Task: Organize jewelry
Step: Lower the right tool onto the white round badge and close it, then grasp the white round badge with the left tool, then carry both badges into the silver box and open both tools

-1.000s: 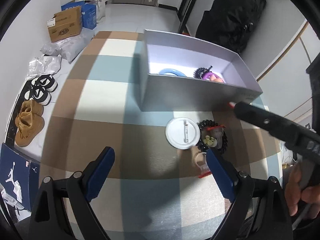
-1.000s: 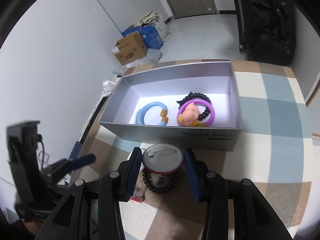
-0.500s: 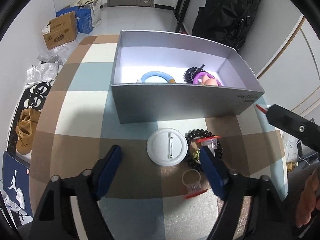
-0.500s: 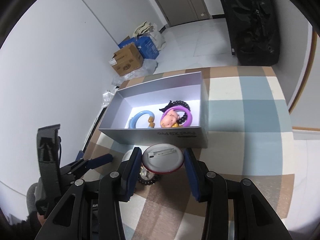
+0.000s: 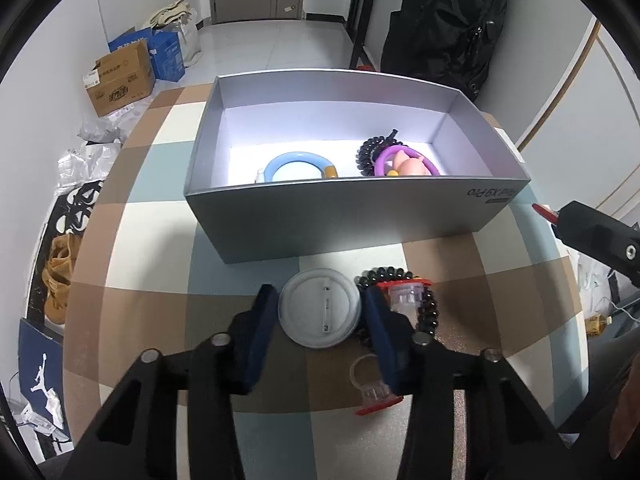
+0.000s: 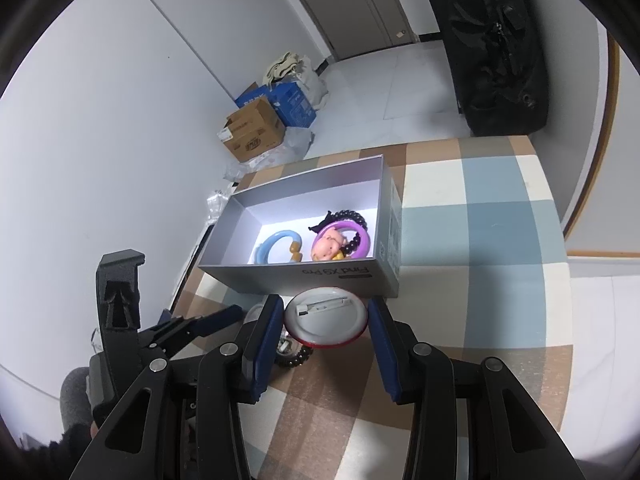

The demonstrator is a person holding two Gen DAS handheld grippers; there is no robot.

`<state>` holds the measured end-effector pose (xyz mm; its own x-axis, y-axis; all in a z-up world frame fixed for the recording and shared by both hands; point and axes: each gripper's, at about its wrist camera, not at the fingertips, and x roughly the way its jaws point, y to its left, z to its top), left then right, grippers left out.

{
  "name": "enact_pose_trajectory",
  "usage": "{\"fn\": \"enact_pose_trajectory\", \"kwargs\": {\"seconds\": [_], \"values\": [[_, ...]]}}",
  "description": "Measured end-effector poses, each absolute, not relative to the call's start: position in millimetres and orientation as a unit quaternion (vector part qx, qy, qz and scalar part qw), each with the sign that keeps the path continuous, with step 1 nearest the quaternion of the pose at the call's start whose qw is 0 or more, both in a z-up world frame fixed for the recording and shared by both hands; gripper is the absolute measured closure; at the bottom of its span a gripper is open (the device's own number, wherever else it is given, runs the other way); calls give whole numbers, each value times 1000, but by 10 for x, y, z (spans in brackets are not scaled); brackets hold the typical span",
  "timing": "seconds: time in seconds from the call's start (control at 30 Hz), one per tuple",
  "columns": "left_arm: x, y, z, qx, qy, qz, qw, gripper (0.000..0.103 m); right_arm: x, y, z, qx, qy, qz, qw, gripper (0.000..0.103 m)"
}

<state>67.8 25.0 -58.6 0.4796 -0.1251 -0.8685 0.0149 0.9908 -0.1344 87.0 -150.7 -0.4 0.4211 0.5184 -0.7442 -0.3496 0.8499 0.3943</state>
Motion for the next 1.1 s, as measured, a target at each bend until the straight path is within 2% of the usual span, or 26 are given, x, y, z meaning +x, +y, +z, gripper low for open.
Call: {"fn": "enact_pose_trajectory", "kwargs": {"seconds": [0.7,1.1], "values": [[676,377,-490,-114,498,-60,858,66,873,-1522,23,98,471,259,838,61],[526,412,-84,-150,433,-81,885,66,861,-1466,156,105,451,270,844,61]]}}
